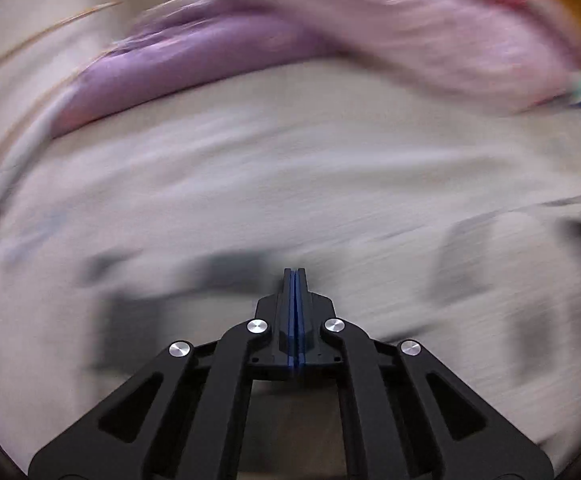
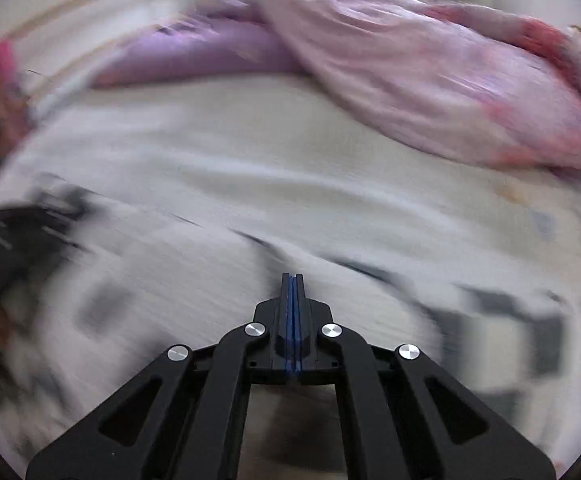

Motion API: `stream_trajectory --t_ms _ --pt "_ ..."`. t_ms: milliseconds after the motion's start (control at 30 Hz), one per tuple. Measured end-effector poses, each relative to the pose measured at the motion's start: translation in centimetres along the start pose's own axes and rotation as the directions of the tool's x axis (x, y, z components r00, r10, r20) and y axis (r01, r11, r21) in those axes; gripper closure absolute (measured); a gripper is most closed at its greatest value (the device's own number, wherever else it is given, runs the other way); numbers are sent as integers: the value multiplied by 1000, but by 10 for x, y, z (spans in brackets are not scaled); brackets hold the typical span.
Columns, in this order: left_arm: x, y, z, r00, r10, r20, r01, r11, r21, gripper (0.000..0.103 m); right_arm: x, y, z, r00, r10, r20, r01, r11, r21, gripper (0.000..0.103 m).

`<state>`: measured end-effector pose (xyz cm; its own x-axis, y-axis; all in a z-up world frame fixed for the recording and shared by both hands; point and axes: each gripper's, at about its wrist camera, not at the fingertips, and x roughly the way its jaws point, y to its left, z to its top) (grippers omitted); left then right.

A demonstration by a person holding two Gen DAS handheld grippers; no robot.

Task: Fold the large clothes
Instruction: 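Move both tools back over the folded checkered cardigan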

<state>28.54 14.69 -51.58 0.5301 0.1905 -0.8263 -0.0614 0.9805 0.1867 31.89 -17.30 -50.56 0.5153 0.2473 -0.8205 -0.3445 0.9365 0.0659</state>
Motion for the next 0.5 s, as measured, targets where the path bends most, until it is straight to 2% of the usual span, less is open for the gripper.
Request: stream_trajectory --t_ms 33,67,100,133,167,200,233,267,300,333,367,433,500 --pt "3 23 -5 999 -38 -7 38 998 -46 101 -3 -20 -8 999 -39 -19 40 999 35 103" --pt "1 42 -9 997 -75 -6 74 993 -87 101 -5 -43 -15 992 -117 -54 120 991 63 103" --pt "-3 58 -11 997 -68 -23 66 995 -73 101 -10 -77 -27 983 -156 -99 167 979 115 103" --pt "-6 61 -11 997 -68 -28 67 997 -44 100 -20 -101 -34 989 -113 -96 129 975 180 103" --pt "-13 64 -12 997 -70 -35 70 997 -11 100 -27 -111 -37 992 -81 -93 100 971 215 103" --pt "-18 65 -12 997 -60 -38 59 998 -10 100 -38 -113 -36 987 -120 -110 140 969 204 103" --pt "-22 67 -12 998 -30 -53 30 999 -14 101 -43 -108 -33 972 -193 -130 213 963 162 103" --pt "-27 69 -10 997 -27 -72 25 999 -30 101 -48 -103 -30 964 -221 -150 243 959 148 100" --pt "-33 70 -8 997 -26 -73 22 998 -62 100 -53 -102 -27 969 -191 -159 221 955 196 97" --pt "-39 71 -6 997 -40 -69 32 993 -112 100 -60 -100 -23 982 -120 -144 158 943 293 97" --pt "-45 66 -2 994 -87 -62 78 987 -138 100 -62 -93 -18 988 -71 -134 113 932 344 97" --pt "-46 52 -1 996 -63 -62 56 993 -106 100 -56 -66 -7 990 -27 -138 75 933 353 97" --pt "-34 40 -12 988 -83 -129 68 991 -114 100 -48 -39 0 988 31 -153 24 940 341 97"
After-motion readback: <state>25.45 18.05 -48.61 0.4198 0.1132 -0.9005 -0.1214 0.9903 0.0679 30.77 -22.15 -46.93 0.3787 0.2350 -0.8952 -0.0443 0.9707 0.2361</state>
